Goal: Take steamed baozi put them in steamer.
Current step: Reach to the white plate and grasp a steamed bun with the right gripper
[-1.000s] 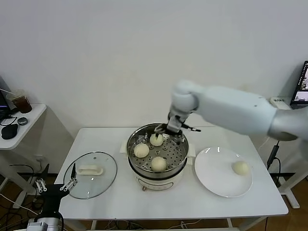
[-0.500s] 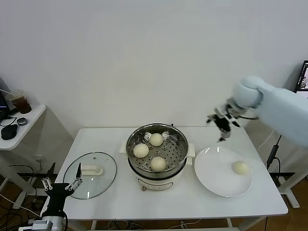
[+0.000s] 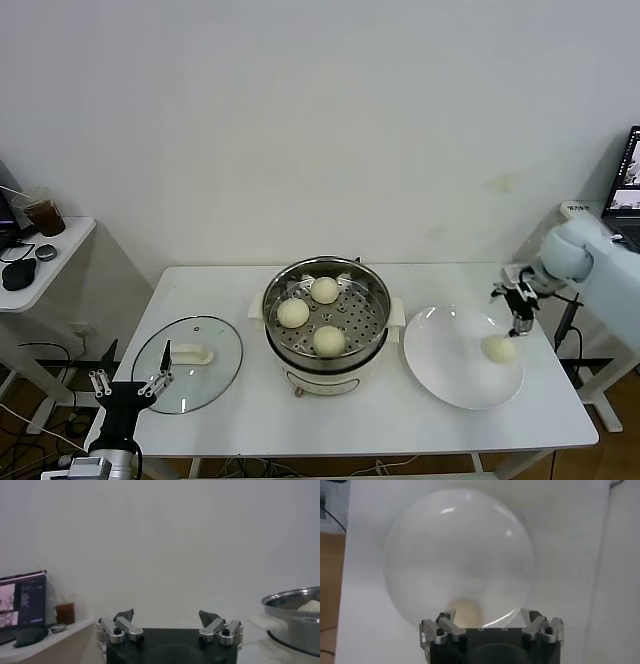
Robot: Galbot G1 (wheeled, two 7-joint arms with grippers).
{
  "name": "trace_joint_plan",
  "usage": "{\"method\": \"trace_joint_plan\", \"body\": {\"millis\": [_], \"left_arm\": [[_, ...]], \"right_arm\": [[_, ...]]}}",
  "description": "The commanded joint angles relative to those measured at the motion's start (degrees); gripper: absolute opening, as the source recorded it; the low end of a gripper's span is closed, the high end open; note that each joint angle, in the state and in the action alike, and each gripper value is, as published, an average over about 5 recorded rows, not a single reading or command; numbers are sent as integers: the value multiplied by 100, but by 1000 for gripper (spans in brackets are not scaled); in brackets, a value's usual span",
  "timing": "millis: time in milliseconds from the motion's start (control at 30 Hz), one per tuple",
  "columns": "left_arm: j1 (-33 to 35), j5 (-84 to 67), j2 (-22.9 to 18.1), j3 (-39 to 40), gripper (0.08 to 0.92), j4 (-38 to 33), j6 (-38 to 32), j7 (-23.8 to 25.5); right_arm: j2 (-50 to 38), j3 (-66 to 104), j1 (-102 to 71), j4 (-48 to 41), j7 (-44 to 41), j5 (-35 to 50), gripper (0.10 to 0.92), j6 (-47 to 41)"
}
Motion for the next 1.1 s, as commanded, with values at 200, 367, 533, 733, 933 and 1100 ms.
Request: {"method": "trace_joint_plan", "body": {"millis": [200,367,533,733,933,1100], "left_arm": [[-1,-17,-8,-42,823,-3,9,-19],[8,-15,-18,-51,823,-14,16,-12],[7,-15,-44,-49,823,-23,17,-21],[1,-11,-66,-32,823,-39,20,-22],[8,-22,-64,-43,823,-32,8,-27],[0,-30,-77,-53,823,-45,10,-36]], "right_arm": [[459,682,-955,-896,202,-1034,823,147],[728,724,-977,-1130,316,-1118,823,163],[896,755,-989,-1245,425,-1123,823,153],[973,745,-970,-1245,412,-1163,788,107],[971,705,-923,-1194,420,-1164,635,77],[887,630,-869,-1041,416,-1096,489,5]]}}
